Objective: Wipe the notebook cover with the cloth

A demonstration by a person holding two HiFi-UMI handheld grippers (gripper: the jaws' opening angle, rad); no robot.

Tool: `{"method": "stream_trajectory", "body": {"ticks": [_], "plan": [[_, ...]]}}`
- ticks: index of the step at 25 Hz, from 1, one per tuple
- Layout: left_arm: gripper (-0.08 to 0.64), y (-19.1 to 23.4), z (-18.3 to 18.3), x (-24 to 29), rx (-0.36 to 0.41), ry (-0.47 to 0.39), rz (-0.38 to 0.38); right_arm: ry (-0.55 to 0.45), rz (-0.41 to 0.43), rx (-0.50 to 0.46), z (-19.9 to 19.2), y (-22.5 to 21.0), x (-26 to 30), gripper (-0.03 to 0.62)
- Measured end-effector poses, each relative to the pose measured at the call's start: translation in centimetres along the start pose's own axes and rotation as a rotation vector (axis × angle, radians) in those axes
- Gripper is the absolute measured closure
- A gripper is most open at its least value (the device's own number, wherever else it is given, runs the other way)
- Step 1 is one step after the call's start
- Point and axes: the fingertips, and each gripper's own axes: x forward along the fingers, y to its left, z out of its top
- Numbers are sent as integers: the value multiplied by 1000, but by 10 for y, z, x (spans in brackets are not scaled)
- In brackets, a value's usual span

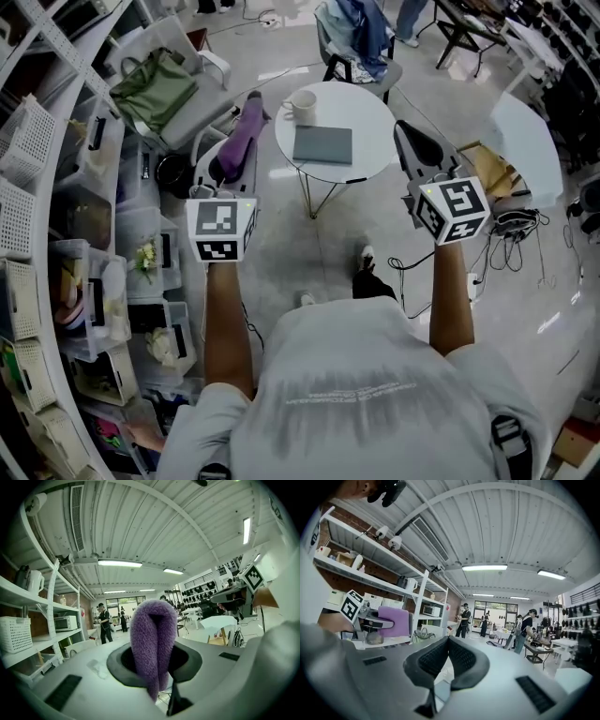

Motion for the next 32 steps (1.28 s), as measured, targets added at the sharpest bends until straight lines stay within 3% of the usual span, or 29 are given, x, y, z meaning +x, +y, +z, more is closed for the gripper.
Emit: {"method": "stream_trajectory", "body": {"ticks": [11, 20, 32], "plan": [[494, 6, -16, 96, 17, 87, 43, -1, 26, -5, -35, -78, 78, 592], [494, 1, -3, 218, 29, 149, 117, 14, 150, 14, -52, -180, 164, 592], [494, -14, -36, 305, 19, 327, 146, 100, 330, 78, -112, -216, 241, 592]]}}
